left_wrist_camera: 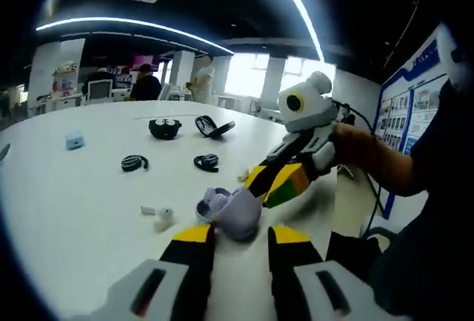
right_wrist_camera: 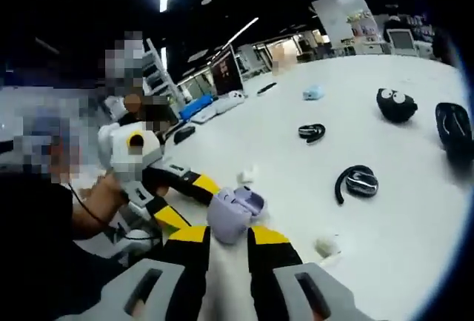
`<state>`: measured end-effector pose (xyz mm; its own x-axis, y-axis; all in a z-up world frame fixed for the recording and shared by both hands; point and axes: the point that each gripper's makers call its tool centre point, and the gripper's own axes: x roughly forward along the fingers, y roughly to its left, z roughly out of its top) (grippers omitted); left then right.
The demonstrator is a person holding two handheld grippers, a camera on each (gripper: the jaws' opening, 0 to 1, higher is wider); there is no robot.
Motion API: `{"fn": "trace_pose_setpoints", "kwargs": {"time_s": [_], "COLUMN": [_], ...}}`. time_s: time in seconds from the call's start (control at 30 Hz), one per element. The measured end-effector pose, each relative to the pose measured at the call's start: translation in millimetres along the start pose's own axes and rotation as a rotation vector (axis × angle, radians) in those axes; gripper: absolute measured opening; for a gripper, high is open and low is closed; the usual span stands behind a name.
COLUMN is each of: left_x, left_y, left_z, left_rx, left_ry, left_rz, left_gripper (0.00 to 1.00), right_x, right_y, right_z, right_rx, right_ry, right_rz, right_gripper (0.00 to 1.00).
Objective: Pick up the earbuds from the table and place the earbuds into the earbud case
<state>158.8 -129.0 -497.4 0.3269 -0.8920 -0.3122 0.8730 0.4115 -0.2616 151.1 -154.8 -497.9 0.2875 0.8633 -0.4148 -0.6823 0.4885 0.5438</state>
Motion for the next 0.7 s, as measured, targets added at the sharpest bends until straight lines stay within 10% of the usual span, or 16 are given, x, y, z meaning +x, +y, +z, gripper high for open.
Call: {"fn": "trace_pose_setpoints", "kwargs": {"time_s": [0.33, 0.7], "left_x": [5.9, 3.4], "left_y": [11.7, 6.9], "left_z": [0.1, -3.5], "left_rx": [-0.095, 0.072], "left_ry": [0.004, 0.039], "left_rz": [-0.011, -0.002], "left_gripper": [0.25, 0.24], "right_x": [15.9, 18.4], "right_y": [0.7, 12.6], "right_z": [0.2, 0.8], "right_rx": [0.024, -0.547], "right_ry": [0.054, 0.038], "right_rz": [0.046, 0.009], "right_gripper": [0.17, 0.16]}}
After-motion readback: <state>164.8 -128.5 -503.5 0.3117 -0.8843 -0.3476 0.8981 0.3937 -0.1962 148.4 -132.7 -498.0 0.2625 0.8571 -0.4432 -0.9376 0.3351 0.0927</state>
